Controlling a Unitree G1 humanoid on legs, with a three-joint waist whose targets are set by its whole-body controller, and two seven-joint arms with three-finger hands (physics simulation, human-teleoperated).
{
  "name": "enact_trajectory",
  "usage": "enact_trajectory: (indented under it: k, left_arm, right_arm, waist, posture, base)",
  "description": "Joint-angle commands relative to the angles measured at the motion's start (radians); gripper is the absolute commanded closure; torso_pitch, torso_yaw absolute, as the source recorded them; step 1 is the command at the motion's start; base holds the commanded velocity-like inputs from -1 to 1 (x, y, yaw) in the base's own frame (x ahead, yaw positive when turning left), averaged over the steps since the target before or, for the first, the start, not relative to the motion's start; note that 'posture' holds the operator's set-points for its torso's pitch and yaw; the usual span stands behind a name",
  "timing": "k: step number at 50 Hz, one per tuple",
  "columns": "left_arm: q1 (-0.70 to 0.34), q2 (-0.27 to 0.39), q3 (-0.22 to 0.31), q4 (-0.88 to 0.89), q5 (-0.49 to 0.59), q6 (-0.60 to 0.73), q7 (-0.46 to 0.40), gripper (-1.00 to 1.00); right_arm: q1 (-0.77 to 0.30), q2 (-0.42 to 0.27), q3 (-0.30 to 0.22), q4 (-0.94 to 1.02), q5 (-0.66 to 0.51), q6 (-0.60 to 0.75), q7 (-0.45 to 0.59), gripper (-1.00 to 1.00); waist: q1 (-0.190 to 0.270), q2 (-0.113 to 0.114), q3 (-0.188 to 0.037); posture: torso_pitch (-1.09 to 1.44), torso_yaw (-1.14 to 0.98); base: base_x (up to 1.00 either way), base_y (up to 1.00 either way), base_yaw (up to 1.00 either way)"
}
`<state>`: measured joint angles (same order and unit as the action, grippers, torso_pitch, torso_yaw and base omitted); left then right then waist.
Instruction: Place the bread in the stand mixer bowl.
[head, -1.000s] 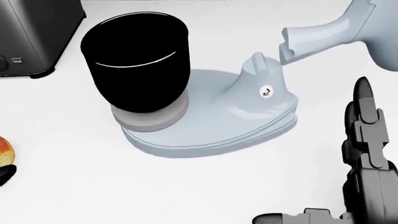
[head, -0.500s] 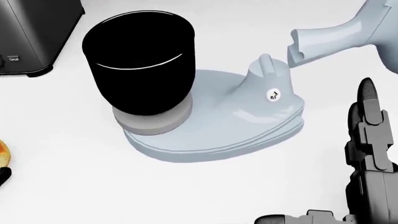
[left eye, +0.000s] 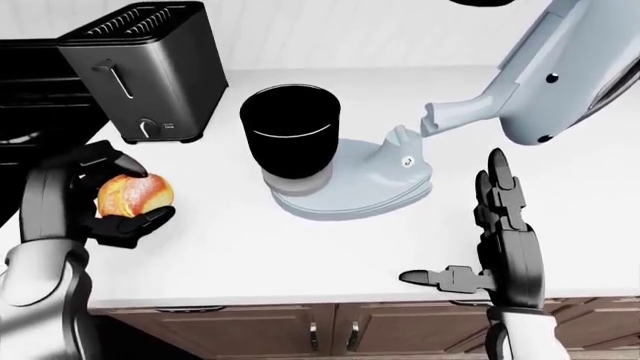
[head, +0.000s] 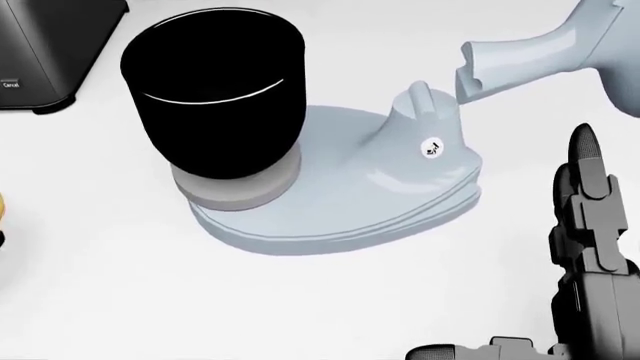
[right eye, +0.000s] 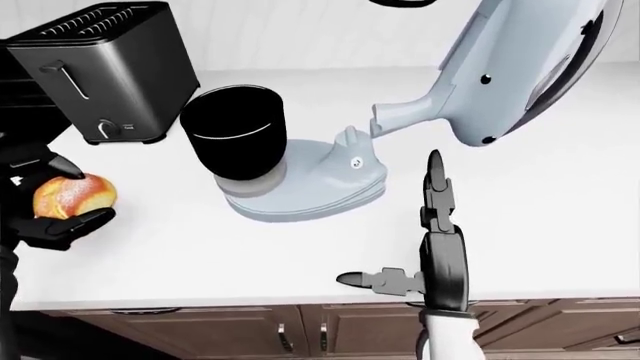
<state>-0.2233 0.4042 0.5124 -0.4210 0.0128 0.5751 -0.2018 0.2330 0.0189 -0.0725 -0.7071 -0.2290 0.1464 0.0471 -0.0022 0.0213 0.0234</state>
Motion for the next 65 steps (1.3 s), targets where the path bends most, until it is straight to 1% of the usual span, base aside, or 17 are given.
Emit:
enact_trajectory:
  k: [1, 13, 17, 27, 38, 43, 47, 55, 65]
  left_arm:
    - [-0.024, 0.021, 0.013, -0.043, -0.002, -0.017, 0.005, 1.0]
    - [-0.068, 0.053, 0.019, -0.07, -0.025, 0.026, 0.02, 1.0]
    - [-0.099, 0.067, 0.01, -0.082, -0.034, 0.052, 0.032, 1.0]
    - [-0.166, 0.106, -0.02, -0.041, -0.035, 0.048, 0.052, 1.0]
    - [-0.243, 0.133, -0.062, 0.006, -0.02, 0.044, 0.075, 1.0]
    - [-0.309, 0.147, -0.102, 0.04, -0.008, 0.048, 0.085, 1.0]
    - [-0.335, 0.14, -0.129, 0.052, 0.006, 0.046, 0.084, 1.0]
    - [-0.367, 0.14, -0.147, 0.074, 0.026, 0.036, 0.068, 1.0]
    - [-0.438, 0.13, -0.181, 0.115, 0.038, 0.034, 0.067, 1.0]
  right_arm:
    - [-0.006, -0.003, -0.006, -0.035, -0.006, -0.019, -0.002, -1.0]
    - [-0.006, -0.002, -0.007, -0.044, -0.01, -0.011, 0.003, -1.0]
    - [-0.009, -0.002, -0.004, -0.046, -0.013, -0.009, 0.003, -1.0]
    - [-0.008, -0.002, -0.003, -0.047, -0.014, -0.01, 0.002, -1.0]
    - [-0.006, -0.003, 0.002, -0.055, -0.017, -0.006, 0.002, -1.0]
    - [-0.005, -0.002, 0.002, -0.053, -0.016, -0.008, 0.002, -1.0]
    - [-0.007, -0.003, 0.002, -0.056, -0.015, -0.006, 0.003, -1.0]
    - [-0.009, -0.003, 0.001, -0.058, -0.013, -0.003, 0.005, -1.0]
    - [-0.009, -0.003, -0.008, -0.071, -0.009, 0.006, 0.011, -1.0]
  waist:
    - [-0.001, 0.006, -0.015]
    - [-0.001, 0.005, -0.013]
    - [-0.001, 0.005, -0.013]
    - [0.0, 0.006, -0.013]
    - [-0.001, 0.005, -0.012]
    - [-0.001, 0.003, -0.012]
    - [-0.001, 0.002, -0.013]
    - [-0.002, 0.002, -0.013]
    - [0.0, -0.003, -0.012]
  posture:
    - [0.0, 0.0]
    - [0.0, 0.0]
    - [0.0, 0.0]
    - [0.0, 0.0]
    - [0.0, 0.0]
    - [0.0, 0.0]
    - [0.0, 0.0]
    - [0.0, 0.0]
    - [0.0, 0.0]
  base:
    - [0.0, 0.0, 0.0]
    - [0.0, 0.0, 0.0]
    - [0.0, 0.0, 0.0]
    - [0.0, 0.0, 0.0]
    - [0.0, 0.0, 0.0]
    - [0.0, 0.0, 0.0]
    - [0.0, 0.0, 0.0]
    - [0.0, 0.0, 0.0]
    - [0.0, 0.0, 0.0]
